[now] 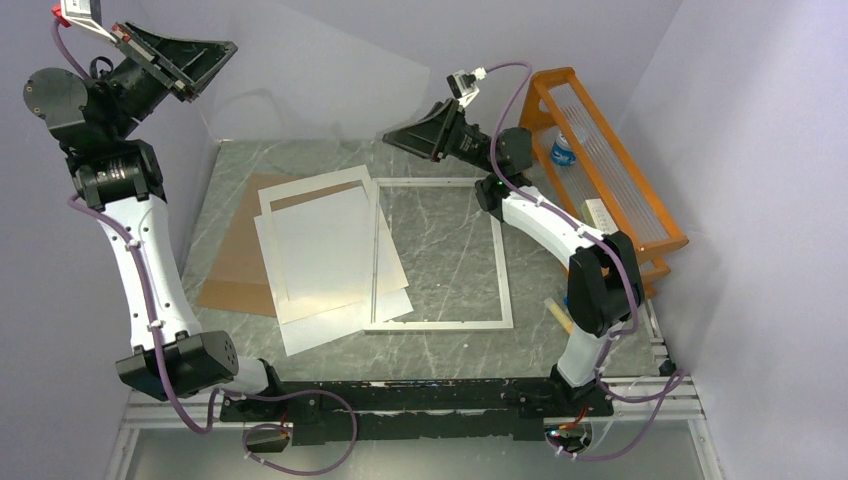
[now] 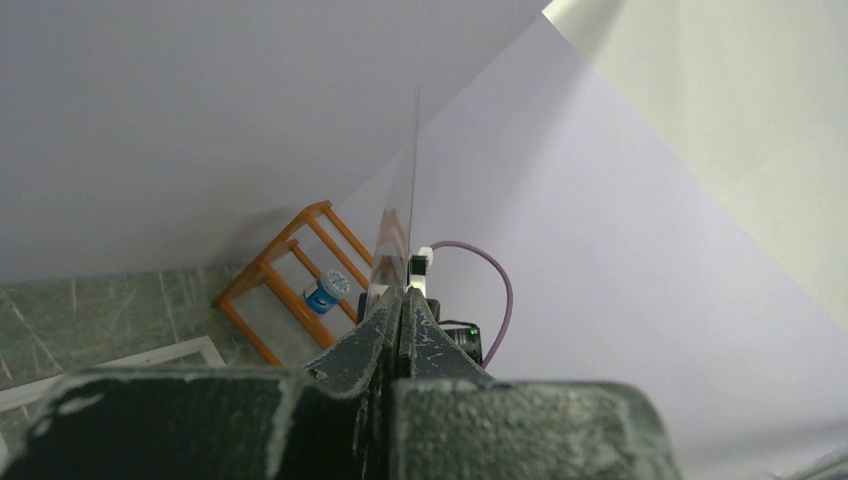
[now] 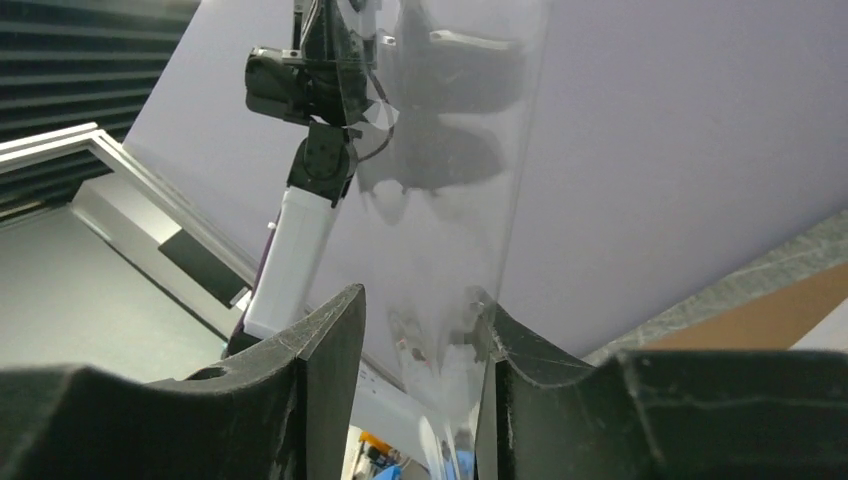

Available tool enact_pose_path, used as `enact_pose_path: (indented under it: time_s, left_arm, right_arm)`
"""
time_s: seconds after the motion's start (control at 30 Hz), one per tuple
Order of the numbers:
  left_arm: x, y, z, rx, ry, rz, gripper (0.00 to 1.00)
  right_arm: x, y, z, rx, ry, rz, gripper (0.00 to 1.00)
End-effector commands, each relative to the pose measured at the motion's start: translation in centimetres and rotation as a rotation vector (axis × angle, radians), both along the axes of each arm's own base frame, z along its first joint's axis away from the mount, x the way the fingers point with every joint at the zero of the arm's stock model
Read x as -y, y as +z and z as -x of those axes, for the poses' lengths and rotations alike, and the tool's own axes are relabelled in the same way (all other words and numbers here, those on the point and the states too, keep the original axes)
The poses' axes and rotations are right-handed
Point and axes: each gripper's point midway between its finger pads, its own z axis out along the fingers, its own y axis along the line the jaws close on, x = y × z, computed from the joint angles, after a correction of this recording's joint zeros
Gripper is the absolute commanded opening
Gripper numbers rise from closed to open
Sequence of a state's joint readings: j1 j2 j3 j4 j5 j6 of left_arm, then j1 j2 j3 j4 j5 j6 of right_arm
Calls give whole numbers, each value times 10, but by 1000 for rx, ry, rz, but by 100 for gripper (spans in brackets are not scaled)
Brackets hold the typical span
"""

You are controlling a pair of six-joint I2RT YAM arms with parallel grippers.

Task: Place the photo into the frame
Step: Adjust the photo frame item.

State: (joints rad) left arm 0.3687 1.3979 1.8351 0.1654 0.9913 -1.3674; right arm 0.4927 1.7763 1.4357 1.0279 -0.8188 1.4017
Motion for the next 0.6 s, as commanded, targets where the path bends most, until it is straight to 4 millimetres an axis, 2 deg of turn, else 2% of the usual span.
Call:
enact_pose_path:
  time_s: [0.0, 0.07, 0.27, 0.3, 0.47, 0.5, 0.57]
  left_arm:
    - [-6, 5, -5, 12, 36, 53, 2]
    - [-8, 1, -9, -1, 45, 64, 3]
    - [-12, -13, -17, -32, 72, 47, 2]
    - [-13, -17, -18, -35, 83, 27, 6]
    - [-28, -66, -36, -154, 195, -53, 56]
    - [-31, -79, -41, -179, 213, -69, 64]
    - [-39, -109, -51, -244, 245, -103, 69]
  right_arm:
    - [16, 27, 23, 70, -18, -71, 45]
    - [17, 24, 23, 60, -30, -67, 40]
    - [21, 16, 18, 23, -85, -21, 0]
    - [22, 13, 15, 6, -94, -1, 0]
    - [43, -9, 2, -86, -166, 118, 0]
    - [50, -16, -2, -112, -193, 152, 0]
    - [69, -30, -12, -174, -254, 235, 0]
